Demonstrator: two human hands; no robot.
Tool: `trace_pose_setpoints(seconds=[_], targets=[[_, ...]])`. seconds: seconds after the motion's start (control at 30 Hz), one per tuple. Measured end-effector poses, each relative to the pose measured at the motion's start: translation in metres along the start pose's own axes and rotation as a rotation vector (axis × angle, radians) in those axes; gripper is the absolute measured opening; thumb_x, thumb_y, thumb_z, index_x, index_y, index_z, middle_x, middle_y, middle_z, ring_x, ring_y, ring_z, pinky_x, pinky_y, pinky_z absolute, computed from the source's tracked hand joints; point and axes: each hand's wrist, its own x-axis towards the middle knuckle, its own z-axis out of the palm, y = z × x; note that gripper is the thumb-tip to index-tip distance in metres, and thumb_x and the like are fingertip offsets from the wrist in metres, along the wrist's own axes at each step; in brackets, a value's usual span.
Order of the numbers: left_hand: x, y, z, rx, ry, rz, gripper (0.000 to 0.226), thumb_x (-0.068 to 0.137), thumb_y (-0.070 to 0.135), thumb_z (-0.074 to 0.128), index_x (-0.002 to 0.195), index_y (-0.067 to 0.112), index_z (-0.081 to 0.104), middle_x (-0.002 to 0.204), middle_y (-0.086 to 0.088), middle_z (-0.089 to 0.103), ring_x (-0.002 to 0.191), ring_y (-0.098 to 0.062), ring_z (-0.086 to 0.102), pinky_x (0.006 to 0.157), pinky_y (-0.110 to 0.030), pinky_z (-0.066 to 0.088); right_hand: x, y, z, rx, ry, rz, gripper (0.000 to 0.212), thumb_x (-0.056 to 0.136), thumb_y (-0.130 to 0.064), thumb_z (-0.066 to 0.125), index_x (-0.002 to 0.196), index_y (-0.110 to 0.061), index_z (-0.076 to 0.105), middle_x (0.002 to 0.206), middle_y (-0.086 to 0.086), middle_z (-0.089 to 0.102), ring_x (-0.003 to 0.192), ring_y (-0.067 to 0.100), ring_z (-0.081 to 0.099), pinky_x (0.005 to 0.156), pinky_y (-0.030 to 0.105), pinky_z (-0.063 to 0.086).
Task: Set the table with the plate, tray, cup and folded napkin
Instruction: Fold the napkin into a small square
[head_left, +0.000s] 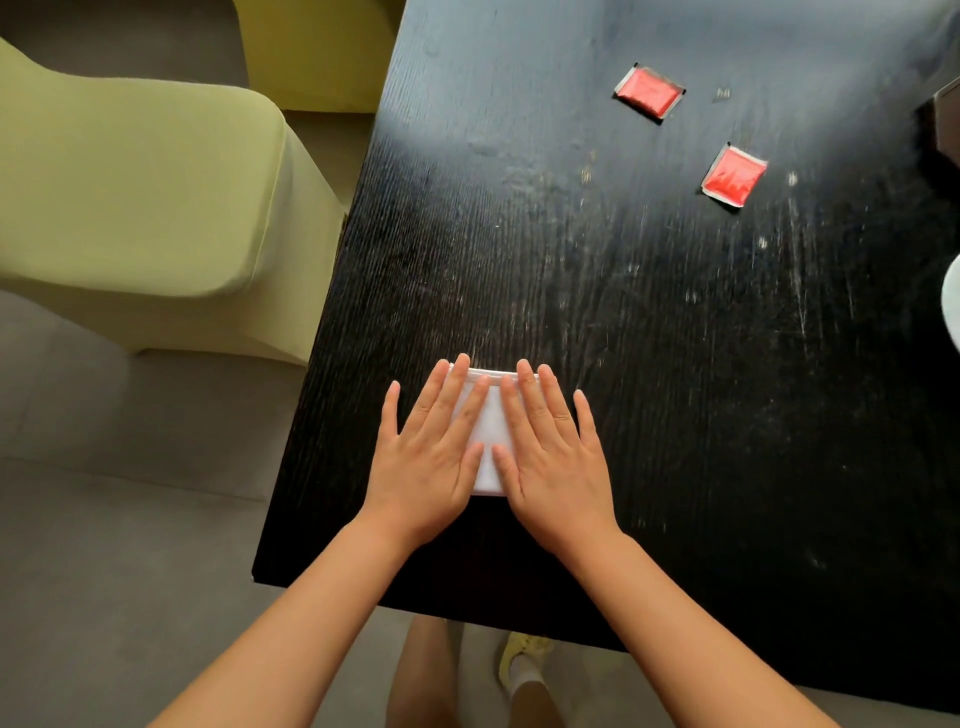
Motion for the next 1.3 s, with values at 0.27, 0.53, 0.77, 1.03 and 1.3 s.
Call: trace_pose_setpoints(seconds=[0.27, 0.53, 0.77, 1.03, 1.3], targets=[[0.004, 0.001, -0.001, 0.008, -0.093, -0.030, 0.060, 0.090, 0.044, 0.029, 0.146, 0.024, 0.019, 0.155, -0.006, 0.009, 0.143, -0.023, 0.011, 0.112, -0.055, 0.011, 0.003, -0.003, -0.002, -0.059, -0.046, 0.020, 0.060, 0.092, -0.043, 0.019, 0.146, -0.015, 0.012, 0.154, 0.004, 0.006, 0.143, 0.023, 0.004, 0.115, 0.049, 0.010], [-0.006, 0.015, -0.032, -0.434, 0.165, -0.422, 0.061, 0.091, 0.029, 0.052, 0.144, 0.009, 0.029, 0.141, -0.009, 0.046, 0.132, -0.024, 0.039, 0.104, -0.037, 0.033, -0.012, -0.009, -0.023, 0.314, 0.289, 0.344, 0.057, 0.087, -0.028, 0.057, 0.137, -0.009, 0.040, 0.139, 0.012, 0.047, 0.130, 0.030, 0.042, 0.105, 0.045, 0.033], [0.007, 0.020, -0.048, -0.675, 0.033, -0.731, 0.028, 0.083, 0.018, 0.058, 0.110, 0.011, 0.063, 0.091, 0.001, 0.065, 0.090, -0.019, 0.061, 0.079, -0.034, 0.049, -0.007, -0.005, -0.034, 0.643, 0.143, 0.619, 0.027, 0.088, -0.019, 0.054, 0.112, -0.012, 0.062, 0.094, 0.002, 0.065, 0.091, 0.016, 0.058, 0.072, 0.024, 0.040], [0.009, 0.023, -0.047, -0.854, -0.065, -0.808, 0.015, 0.079, 0.008, 0.054, 0.078, 0.002, 0.068, 0.083, -0.017, 0.068, 0.084, -0.033, 0.064, 0.069, -0.040, 0.050, -0.009, -0.007, -0.043, 0.687, 0.110, 0.627, 0.007, 0.088, -0.021, 0.055, 0.092, -0.016, 0.058, 0.092, -0.001, 0.057, 0.080, 0.013, 0.056, 0.064, 0.025, 0.044], [0.003, 0.025, -0.057, -1.091, -0.110, -0.714, 0.021, 0.083, 0.006, 0.052, 0.090, 0.023, 0.061, 0.091, 0.000, 0.068, 0.085, -0.012, 0.064, 0.069, -0.026, 0.052, -0.020, -0.001, -0.059, 1.016, 0.152, 0.647, 0.010, 0.081, -0.011, 0.059, 0.087, -0.019, 0.059, 0.079, -0.013, 0.058, 0.075, 0.004, 0.057, 0.060, 0.015, 0.044]])
